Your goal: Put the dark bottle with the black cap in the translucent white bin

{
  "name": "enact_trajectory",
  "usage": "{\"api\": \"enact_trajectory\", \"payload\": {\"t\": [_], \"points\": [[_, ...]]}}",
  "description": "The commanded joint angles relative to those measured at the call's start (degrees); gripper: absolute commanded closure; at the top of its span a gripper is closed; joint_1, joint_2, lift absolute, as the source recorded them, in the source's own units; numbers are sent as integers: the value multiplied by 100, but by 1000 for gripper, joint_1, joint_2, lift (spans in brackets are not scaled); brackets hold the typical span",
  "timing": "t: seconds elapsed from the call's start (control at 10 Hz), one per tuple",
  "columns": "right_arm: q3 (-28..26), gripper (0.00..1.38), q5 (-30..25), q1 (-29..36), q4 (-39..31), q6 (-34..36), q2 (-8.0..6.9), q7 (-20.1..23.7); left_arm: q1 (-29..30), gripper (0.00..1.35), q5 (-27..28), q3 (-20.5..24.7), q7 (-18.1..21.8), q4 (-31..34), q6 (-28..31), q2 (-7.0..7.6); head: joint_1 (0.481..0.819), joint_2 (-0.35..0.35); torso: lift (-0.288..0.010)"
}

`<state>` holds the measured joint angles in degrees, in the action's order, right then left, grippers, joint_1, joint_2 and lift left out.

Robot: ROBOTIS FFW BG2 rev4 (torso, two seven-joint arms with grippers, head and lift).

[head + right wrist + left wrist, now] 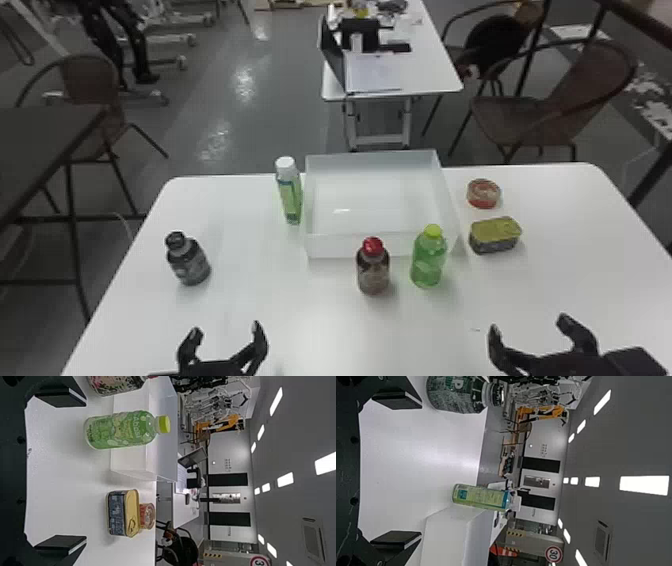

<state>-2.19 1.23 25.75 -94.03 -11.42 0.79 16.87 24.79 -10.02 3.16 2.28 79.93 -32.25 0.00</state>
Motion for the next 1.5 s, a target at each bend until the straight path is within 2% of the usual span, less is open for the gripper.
{"api": "enact_trajectory", "payload": {"t": [0.0, 0.6, 0.7, 1.0, 1.1, 1.3, 1.4], "points": [[-1, 85, 0, 0, 7, 0, 0, 0, 0, 144, 0, 0, 0, -4, 0, -15, 695, 120, -32], [-1, 87, 53, 18, 16, 9, 0, 0, -106, 144, 9, 9, 0, -136, 88, -15, 695, 120, -32], [8, 87, 70, 27, 25, 17, 0, 0, -255, 144, -35, 18, 0, -311, 96, 18, 695, 120, -32], [34, 87, 105, 9, 69, 53, -9, 0, -721, 144, -114, 123, 9, -795, 351, 334, 695, 136, -32], [43, 87, 105, 9, 78, 53, -9, 0, -853, 144, -27, 246, 18, -918, 413, 396, 695, 144, -32], [52, 87, 105, 9, 95, 53, -26, 0, -1213, 144, 44, 563, 273, -1234, 597, 439, 695, 181, -32], [52, 87, 105, 0, 104, 53, -44, 0, -1477, 144, 158, 826, 616, -1445, 703, 439, 695, 195, -32]]}}
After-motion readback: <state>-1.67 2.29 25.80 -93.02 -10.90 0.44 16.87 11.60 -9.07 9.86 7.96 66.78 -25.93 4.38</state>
